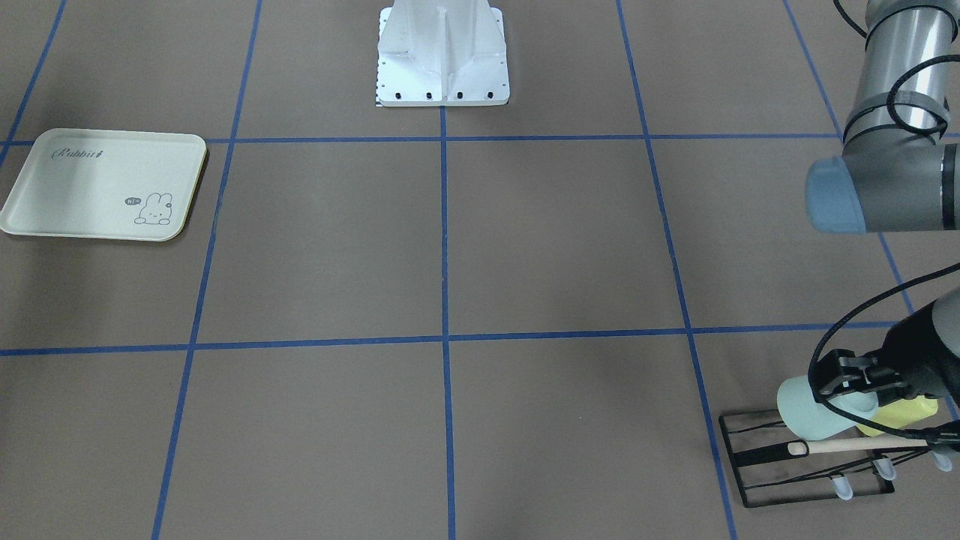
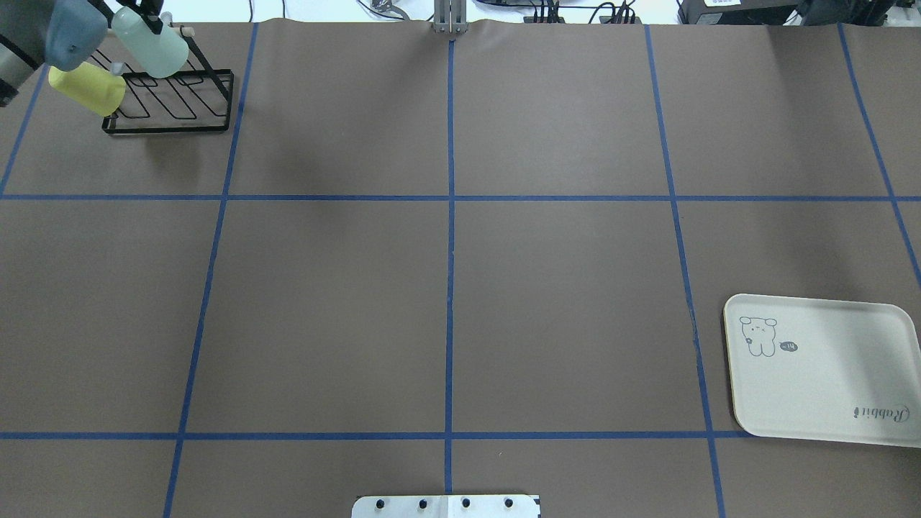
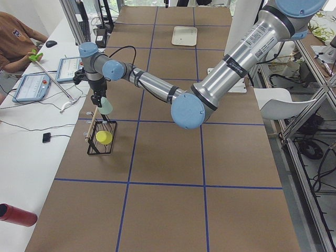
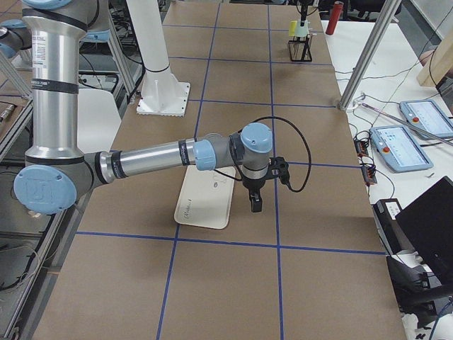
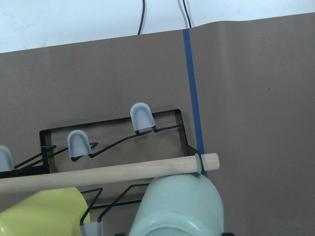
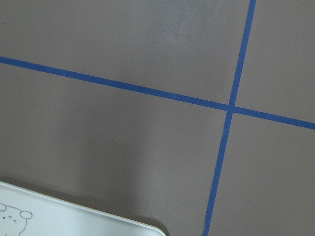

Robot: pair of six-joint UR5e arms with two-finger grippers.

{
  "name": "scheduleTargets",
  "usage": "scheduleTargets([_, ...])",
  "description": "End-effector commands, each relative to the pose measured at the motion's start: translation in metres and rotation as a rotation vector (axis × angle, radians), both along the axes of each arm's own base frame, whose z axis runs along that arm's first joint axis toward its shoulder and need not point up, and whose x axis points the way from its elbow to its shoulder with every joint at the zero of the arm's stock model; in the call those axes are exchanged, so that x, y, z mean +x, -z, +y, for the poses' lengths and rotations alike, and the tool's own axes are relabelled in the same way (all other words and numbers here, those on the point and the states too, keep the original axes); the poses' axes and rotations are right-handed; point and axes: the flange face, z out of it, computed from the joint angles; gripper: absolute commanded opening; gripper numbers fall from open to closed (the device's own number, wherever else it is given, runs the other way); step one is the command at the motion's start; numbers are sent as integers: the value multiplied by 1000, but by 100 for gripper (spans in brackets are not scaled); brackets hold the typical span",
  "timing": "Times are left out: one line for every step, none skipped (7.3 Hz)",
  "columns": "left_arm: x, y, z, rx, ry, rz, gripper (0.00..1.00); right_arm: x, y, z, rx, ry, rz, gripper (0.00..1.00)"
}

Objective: Left arm grabs green cup and hands to right arm on tray

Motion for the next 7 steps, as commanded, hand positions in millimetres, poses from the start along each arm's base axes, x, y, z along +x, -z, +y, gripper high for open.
scheduleTargets([-9,40,26,10,6,6,0,-2,3,-2,7,4,-2,100])
scheduleTargets([-11,65,40,24,7,19,0,-4,8,-4,15,7,-9,100])
scheduleTargets([-8,90,56,-17,17,103,0,-7,13,-5,34,15,-50,100])
scheduleTargets([-5,116,72,-68,24,208,0,-11,17,-4,40,29,-110,100])
scheduleTargets([-4,140,89,-119,20,298,0,-16,25,-4,30,28,-178,100])
scheduleTargets([-6,161,106,-154,5,368,0,-19,41,-7,54,6,-241,100])
scheduleTargets([-3,182,124,-207,0,427,0,-21,57,-9,59,-56,-291,100])
